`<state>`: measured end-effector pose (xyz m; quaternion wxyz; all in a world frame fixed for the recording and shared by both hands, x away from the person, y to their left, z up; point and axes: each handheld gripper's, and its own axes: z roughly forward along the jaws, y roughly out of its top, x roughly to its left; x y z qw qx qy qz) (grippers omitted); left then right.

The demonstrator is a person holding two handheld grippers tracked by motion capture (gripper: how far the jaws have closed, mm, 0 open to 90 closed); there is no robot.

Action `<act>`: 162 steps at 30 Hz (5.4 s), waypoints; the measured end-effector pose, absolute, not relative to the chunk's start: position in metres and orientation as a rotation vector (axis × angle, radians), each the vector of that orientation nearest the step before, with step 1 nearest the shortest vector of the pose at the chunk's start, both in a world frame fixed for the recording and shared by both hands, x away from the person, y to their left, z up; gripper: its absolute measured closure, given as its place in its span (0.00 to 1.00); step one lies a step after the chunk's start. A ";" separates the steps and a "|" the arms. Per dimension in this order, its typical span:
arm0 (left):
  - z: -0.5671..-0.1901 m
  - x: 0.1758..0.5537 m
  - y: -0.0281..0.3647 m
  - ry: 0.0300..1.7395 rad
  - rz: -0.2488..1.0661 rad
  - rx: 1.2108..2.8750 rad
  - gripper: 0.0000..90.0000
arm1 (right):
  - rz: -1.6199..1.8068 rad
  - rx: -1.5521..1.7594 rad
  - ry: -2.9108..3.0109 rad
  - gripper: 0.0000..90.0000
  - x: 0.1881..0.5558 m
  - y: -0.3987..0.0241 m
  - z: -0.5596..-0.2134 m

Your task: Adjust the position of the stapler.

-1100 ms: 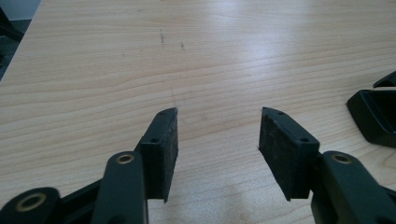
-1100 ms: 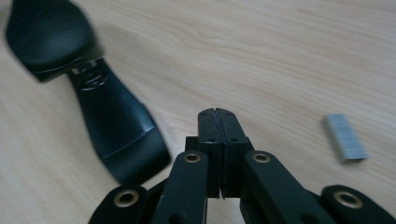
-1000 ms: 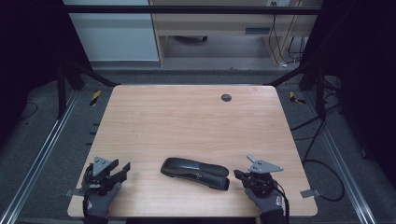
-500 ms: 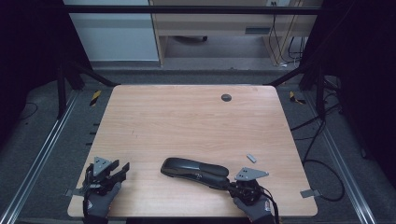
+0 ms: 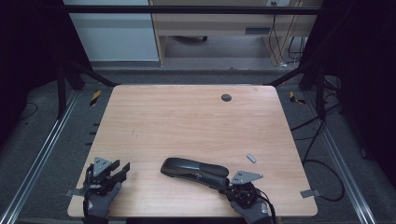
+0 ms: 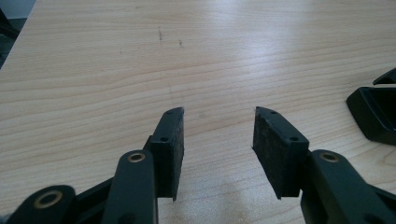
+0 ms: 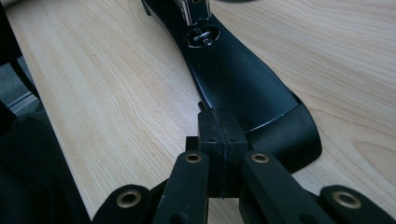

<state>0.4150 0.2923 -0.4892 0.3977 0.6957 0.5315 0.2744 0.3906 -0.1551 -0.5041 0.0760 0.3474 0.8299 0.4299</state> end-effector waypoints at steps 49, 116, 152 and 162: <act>-0.488 0.413 0.288 1.304 0.667 1.770 0.69 | 1.241 1.117 2.300 1.00 0.411 -0.164 -0.503; -0.482 0.460 0.187 1.099 0.594 1.921 1.00 | 1.266 1.151 2.234 1.00 0.410 -0.171 -0.502; -0.416 0.413 0.164 0.802 0.657 1.981 0.44 | 1.182 1.280 2.083 0.75 0.419 -0.212 -0.493; -0.412 0.410 0.150 0.737 0.628 2.050 0.36 | 1.180 1.289 2.072 0.72 0.418 -0.215 -0.492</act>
